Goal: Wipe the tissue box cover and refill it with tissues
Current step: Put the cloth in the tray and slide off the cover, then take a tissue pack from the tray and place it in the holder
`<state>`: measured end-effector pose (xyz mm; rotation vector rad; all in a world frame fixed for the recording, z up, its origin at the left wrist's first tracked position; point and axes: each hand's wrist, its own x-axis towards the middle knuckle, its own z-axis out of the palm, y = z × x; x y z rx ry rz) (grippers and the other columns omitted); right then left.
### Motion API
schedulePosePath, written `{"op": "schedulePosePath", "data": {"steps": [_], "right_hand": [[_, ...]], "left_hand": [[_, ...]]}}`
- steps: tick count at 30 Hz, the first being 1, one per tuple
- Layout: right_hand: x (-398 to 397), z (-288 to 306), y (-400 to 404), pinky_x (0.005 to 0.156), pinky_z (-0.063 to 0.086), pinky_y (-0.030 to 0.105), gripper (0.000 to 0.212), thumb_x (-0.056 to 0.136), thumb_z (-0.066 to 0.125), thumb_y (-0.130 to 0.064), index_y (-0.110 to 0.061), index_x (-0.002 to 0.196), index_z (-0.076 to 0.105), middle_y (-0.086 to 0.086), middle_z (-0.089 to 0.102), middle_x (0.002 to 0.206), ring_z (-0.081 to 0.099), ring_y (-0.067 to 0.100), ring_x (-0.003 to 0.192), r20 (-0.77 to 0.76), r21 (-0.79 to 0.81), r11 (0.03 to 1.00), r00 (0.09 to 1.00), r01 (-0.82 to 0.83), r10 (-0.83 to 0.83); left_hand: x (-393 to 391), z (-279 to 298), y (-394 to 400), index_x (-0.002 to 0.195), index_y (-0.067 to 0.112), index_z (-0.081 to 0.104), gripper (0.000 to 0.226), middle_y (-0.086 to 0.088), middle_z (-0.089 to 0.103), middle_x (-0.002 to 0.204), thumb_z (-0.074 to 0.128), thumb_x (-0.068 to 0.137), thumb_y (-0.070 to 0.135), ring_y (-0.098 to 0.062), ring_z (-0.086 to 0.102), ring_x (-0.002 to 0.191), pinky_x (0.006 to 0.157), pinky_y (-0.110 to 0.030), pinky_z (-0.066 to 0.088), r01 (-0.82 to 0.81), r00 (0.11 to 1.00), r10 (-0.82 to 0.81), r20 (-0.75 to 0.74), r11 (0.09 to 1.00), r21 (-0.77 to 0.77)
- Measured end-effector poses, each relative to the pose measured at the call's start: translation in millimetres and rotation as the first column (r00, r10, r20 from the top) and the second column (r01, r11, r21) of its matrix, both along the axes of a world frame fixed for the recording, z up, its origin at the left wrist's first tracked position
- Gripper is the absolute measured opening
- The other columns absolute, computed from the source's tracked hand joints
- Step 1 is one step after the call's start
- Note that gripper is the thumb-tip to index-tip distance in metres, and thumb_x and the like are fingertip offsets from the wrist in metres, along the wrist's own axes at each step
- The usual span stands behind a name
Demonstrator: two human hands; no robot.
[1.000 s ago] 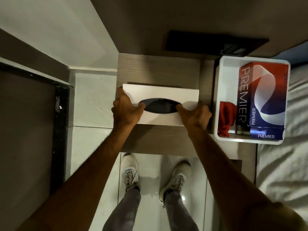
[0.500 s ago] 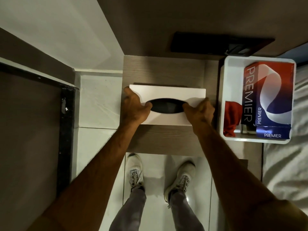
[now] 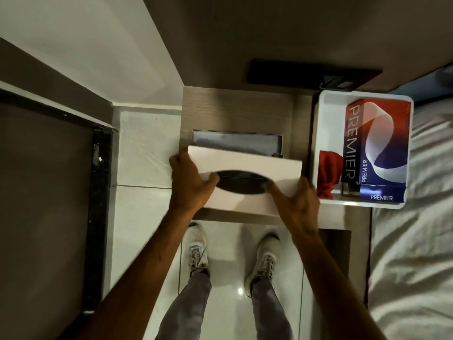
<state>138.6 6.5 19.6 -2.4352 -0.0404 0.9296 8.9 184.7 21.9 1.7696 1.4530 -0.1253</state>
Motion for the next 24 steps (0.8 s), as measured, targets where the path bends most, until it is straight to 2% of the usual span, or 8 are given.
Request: {"op": "schedulePosePath", "data": {"steps": [4,9,14,20,24], "right_hand": [[-31.2,-3.9,-27.5,0.101,0.05,0.042,0.074,0.082,0.078,-0.045,-0.017,0.143,0.047,0.009,0.056,0.138,0.055,0.029,0.125,-0.074,-0.035,0.999,0.997,0.012,-0.015],[-38.7,-26.0,-35.4,0.101,0.048,0.04,0.075,0.084,0.077,-0.043,-0.015,0.146,0.044,0.012,0.054,0.14,0.053,0.03,0.127,-0.095,-0.056,0.998,0.995,-0.028,0.023],[-32.5,-34.1,-28.6,0.103,0.047,0.044,0.079,0.083,0.077,-0.048,-0.018,0.148,0.044,0.01,0.048,0.142,0.049,0.031,0.129,-0.014,-0.054,0.996,0.997,-0.077,0.076],[-26.8,-39.5,-20.2,0.103,0.049,0.046,0.081,0.08,0.076,-0.056,-0.02,0.146,0.045,0.008,0.048,0.142,0.05,0.031,0.128,0.002,0.0,0.997,0.997,-0.081,0.081],[-14.5,-26.8,-33.9,0.101,0.052,0.047,0.078,0.083,0.068,-0.065,-0.021,0.144,0.047,0.006,0.048,0.144,0.052,0.028,0.128,0.015,0.029,0.993,0.993,-0.119,0.118]], "left_hand": [[-33.1,-4.8,-30.7,0.144,0.007,0.037,0.083,-0.018,0.037,0.14,0.084,0.078,0.03,-0.041,0.049,0.128,0.103,-0.046,0.051,-0.011,0.994,0.005,-0.109,0.998,-0.06],[-46.9,-24.2,-50.5,0.146,0.007,0.037,0.09,-0.019,0.042,0.14,0.085,0.076,0.038,-0.039,0.05,0.13,0.104,-0.046,0.05,-0.057,0.982,0.037,-0.183,0.993,-0.102],[-48.2,-33.7,-51.1,0.146,0.005,0.04,0.089,-0.019,0.047,0.138,0.084,0.077,0.04,-0.039,0.05,0.131,0.104,-0.047,0.047,-0.095,0.982,0.084,-0.169,0.994,-0.056],[-42.4,-37.0,-41.8,0.144,0.007,0.045,0.085,-0.02,0.053,0.134,0.084,0.076,0.041,-0.04,0.051,0.13,0.103,-0.049,0.047,-0.085,0.986,0.092,-0.141,0.995,0.049],[-44.9,-37.7,-43.2,0.145,0.009,0.044,0.088,-0.021,0.055,0.135,0.084,0.075,0.043,-0.042,0.053,0.128,0.106,-0.05,0.046,-0.042,0.993,0.051,-0.109,0.996,0.083]]}}
